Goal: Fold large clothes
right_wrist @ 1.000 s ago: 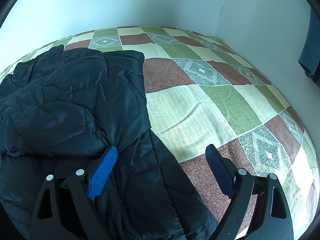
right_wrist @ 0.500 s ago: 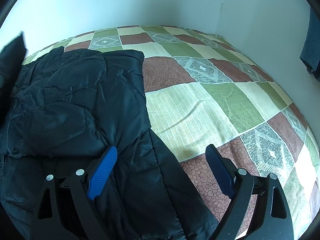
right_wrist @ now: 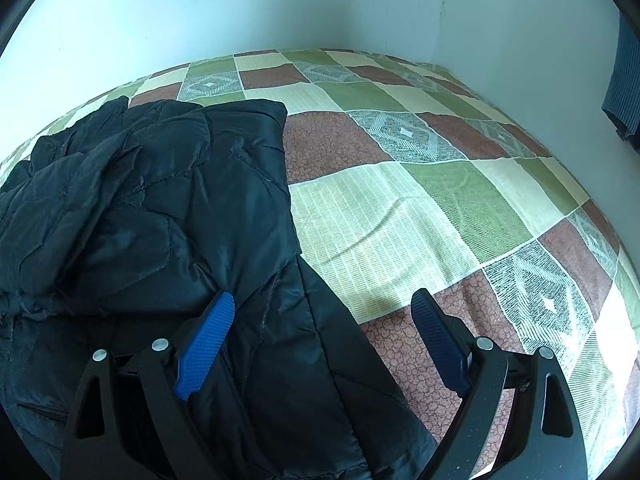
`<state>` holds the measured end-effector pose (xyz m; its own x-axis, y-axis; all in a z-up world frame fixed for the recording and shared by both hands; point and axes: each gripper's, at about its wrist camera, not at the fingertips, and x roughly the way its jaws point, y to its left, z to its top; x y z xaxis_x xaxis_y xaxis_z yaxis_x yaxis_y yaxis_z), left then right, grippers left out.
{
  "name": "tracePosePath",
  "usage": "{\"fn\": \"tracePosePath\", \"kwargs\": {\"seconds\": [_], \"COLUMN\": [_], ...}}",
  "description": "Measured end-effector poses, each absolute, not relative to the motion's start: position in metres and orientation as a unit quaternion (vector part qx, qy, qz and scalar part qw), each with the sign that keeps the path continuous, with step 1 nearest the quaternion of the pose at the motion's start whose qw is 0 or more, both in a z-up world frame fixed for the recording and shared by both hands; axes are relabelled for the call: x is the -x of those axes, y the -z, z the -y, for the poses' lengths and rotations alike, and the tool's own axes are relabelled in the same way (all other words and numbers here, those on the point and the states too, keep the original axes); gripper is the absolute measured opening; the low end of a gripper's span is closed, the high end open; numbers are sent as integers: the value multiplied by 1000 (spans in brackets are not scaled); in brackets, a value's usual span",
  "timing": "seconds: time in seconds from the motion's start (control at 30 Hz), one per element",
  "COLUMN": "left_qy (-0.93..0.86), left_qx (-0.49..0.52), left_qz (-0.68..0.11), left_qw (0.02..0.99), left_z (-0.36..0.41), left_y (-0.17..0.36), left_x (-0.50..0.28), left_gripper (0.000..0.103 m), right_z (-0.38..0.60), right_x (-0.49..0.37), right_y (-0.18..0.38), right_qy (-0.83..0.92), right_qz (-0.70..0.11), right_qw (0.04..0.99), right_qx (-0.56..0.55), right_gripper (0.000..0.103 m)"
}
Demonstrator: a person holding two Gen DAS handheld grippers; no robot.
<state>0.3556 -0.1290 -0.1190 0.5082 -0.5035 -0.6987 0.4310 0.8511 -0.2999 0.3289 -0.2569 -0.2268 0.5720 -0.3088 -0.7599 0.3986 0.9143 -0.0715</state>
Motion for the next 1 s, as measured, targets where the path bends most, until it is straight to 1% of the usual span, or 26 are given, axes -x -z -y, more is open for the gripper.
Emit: {"fn": "tracePosePath", "kwargs": {"seconds": [0.13,0.17,0.3,0.37,0.47,0.6,0.63,0.67,0.73,0.8,0.87,0.93,1.0], "left_qy": [208,190,107,75,42,25,24,24,28,36,38,43,40], "left_qx": [39,38,44,51,68,73,71,65,57,50,34,19,9], "left_qz": [-402,-401,-407,-411,-422,-429,-428,-427,-424,-420,-420,-427,-438], "left_qw": [891,895,906,907,903,900,901,902,904,905,906,903,898], "left_z": [61,42,-33,-64,-98,-117,-120,-120,-115,-109,-101,-94,-90], "left_y": [115,117,132,139,151,161,161,162,164,165,168,176,187], "left_x": [-352,-353,-362,-369,-380,-389,-389,-391,-396,-401,-406,-411,-417], "left_gripper": [52,54,55,55,55,55,55,56,57,60,61,61,61], "right_z": [258,256,236,217,188,165,159,155,153,150,150,155,158], "right_x": [-325,-321,-314,-325,-354,-388,-398,-403,-412,-415,-414,-414,-416], "right_y": [214,206,170,157,156,169,177,183,197,204,205,206,213], "right_qy": [199,194,151,112,83,68,62,60,49,57,70,80,78], "right_qz": [-420,-417,-384,-381,-391,-419,-438,-451,-472,-474,-467,-466,-473], "right_qw": [884,886,906,913,914,903,894,888,877,876,880,880,876], "right_qx": [-57,-62,-88,-91,-73,-70,-70,-68,-76,-63,-49,-48,-50], "right_gripper": [89,89,89,89,89,88,78,59,41,34,24,21,21]}}
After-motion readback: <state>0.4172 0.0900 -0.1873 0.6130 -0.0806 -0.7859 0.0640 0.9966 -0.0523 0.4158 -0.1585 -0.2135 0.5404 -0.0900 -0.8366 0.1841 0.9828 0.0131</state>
